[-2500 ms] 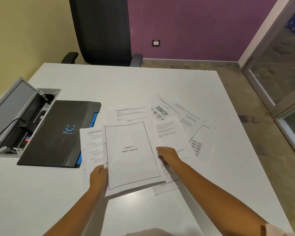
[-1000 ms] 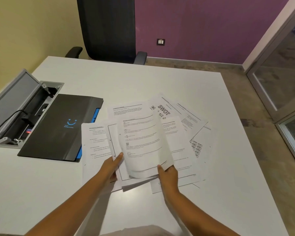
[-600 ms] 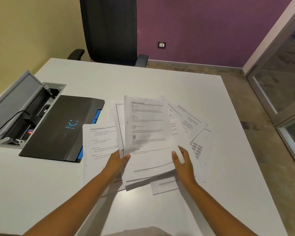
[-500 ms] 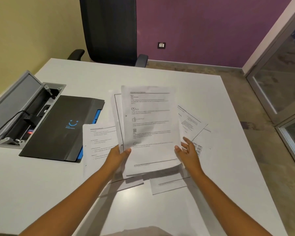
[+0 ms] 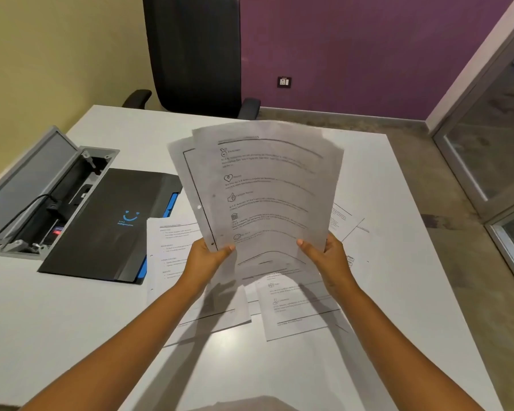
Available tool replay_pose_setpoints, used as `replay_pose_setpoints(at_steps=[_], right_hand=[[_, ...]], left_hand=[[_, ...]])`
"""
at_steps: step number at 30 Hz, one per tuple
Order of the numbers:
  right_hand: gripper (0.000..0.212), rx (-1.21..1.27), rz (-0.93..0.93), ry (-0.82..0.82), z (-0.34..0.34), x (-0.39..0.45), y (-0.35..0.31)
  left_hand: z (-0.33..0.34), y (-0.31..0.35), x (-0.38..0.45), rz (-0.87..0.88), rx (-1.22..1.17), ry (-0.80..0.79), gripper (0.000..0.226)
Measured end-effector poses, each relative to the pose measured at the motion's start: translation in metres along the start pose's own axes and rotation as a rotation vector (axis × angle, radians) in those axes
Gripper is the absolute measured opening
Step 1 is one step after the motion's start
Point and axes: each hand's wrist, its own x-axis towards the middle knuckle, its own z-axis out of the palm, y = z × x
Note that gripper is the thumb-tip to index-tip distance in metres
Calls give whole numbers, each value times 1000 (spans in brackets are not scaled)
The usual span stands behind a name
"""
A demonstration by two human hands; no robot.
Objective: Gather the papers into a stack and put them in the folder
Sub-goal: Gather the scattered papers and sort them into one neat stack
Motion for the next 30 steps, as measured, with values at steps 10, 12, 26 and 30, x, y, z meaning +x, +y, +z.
replay_pose_setpoints(at_steps=[10, 12, 26, 30], right_hand=[[26, -29, 98, 49, 5, -5, 9], [27, -83, 92, 10, 6, -4, 11], [41, -361, 121, -66, 59, 7, 19], [44, -618, 211, -205, 82, 3, 39]], left_hand=[[-1, -1, 1, 0, 10, -27, 42], [0, -4, 1, -12, 16, -43, 42], [-35, -25, 8, -104, 68, 426, 32], [-55, -46, 10, -198, 172, 498, 30]])
